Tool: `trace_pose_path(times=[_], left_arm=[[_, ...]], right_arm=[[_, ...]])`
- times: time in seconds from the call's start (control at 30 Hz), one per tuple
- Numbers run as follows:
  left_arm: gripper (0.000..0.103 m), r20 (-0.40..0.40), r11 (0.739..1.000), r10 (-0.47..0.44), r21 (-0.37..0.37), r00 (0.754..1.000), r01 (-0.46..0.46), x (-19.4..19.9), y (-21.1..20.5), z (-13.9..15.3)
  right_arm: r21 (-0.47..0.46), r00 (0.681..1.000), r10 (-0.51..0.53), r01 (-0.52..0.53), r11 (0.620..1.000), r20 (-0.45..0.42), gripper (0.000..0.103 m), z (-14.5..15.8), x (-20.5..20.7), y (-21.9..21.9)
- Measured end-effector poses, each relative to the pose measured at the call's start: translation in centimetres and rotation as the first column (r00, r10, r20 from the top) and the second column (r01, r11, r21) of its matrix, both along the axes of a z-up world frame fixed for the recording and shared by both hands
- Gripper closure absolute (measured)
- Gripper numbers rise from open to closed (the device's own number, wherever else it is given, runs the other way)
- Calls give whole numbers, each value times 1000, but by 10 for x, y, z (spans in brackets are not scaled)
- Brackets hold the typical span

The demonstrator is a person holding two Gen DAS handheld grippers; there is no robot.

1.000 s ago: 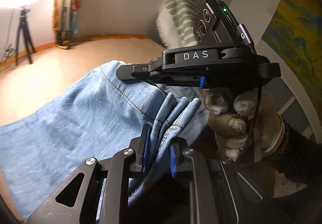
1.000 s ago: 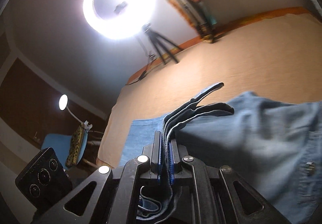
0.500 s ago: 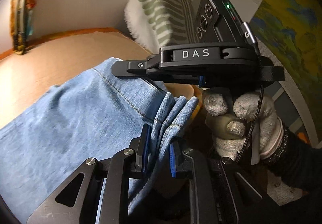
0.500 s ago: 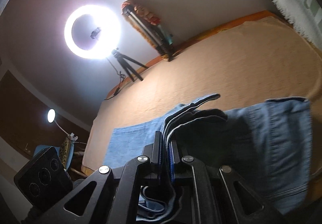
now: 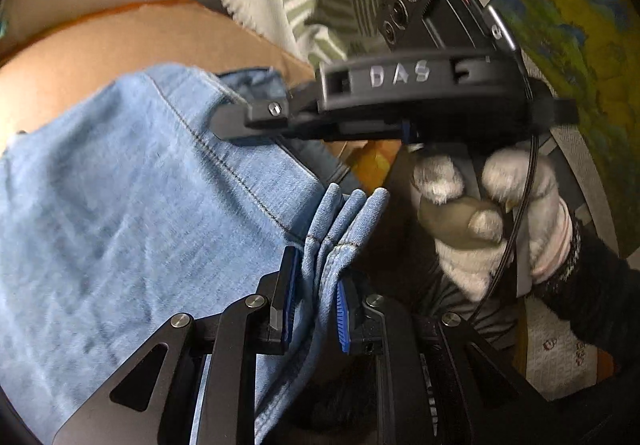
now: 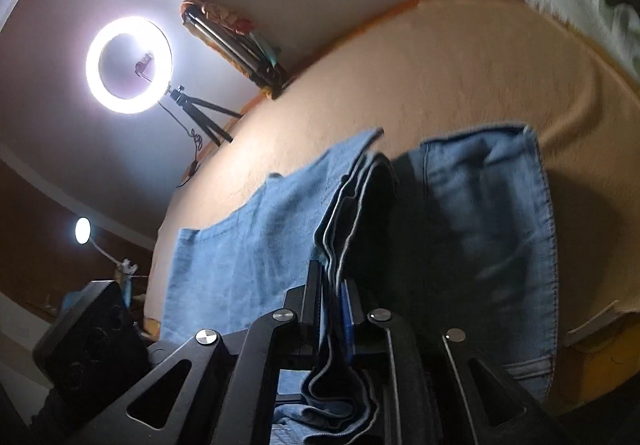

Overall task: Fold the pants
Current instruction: 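Fold the lifted edge over onto the jeans with both grippers, then open both grippers and release the folded edge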

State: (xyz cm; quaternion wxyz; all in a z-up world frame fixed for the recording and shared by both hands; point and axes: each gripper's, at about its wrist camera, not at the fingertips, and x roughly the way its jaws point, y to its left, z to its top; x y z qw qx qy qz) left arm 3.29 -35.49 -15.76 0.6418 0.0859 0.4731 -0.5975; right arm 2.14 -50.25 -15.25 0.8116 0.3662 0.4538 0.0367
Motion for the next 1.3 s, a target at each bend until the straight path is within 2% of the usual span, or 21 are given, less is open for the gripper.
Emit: trace_pose_path(times=[0.03, 0.07, 0.3, 0.37, 0.4, 0.5, 0.57, 0.63, 0.7, 0.73, 0.8, 0.9, 1.03, 1.3], left_arm=[[88, -2, 1000, -5, 6, 1000, 5, 1, -4, -3], [88, -3, 1000, -9, 12, 1000, 9, 2, -9, -5], [88, -6, 999, -24, 31, 1000, 24, 5, -27, -14], [88, -2, 999, -24, 31, 1000, 24, 3, -29, -14], [88, 4, 999, -25, 30, 1000, 25, 3, -31, -14], [88, -2, 1000, -18, 16, 1000, 18, 4, -30, -11], [88, -8, 1000, -14, 1, 1000, 14, 4, -27, -6], [88, -10, 1000, -15, -22, 1000, 15, 1, -21, 0], [88, -9, 998, -31, -48, 999, 31, -5, -18, 6], [88, -6, 997, -46, -54, 999, 46, -9, -21, 8], [88, -1, 996, -69, -52, 998, 69, -14, -28, 4], [88, -15, 997, -79, -25, 997, 78, -16, -38, -7], [88, -19, 996, -93, -1, 996, 93, -19, -51, -17], [88, -32, 998, -66, -8, 997, 65, -14, -45, -9]], right_arm=[[18, 1000, 6, -6, 1000, -2, 62, -3, 2, -3], [37, 1000, 10, -10, 999, 0, 59, -6, 4, -7], [86, 1000, 6, -5, 996, -12, 59, -19, 37, -29], [102, 1000, 11, -8, 995, -26, 62, -26, 48, -32], [95, 999, 17, -14, 995, -34, 67, -29, 54, -31], [22, 999, 28, -27, 999, -39, 95, -25, 63, -22], [-38, 999, 47, -46, 998, 13, 97, -6, 61, -12], [-161, 993, 86, -73, 984, 76, 98, 23, 52, 3], [-270, 985, 134, -101, 958, 109, 98, 46, 42, 17], [-352, 980, 156, -103, 930, 126, 99, 59, 34, 28], [-420, 980, 153, -85, 903, 129, 99, 65, 25, 30], [-363, 994, 91, -64, 930, 58, 99, 43, 25, 7], [-369, 998, 60, -67, 927, -31, 99, 16, 27, -2], [-380, 996, 61, -78, 921, -58, 98, 7, 39, -4]])
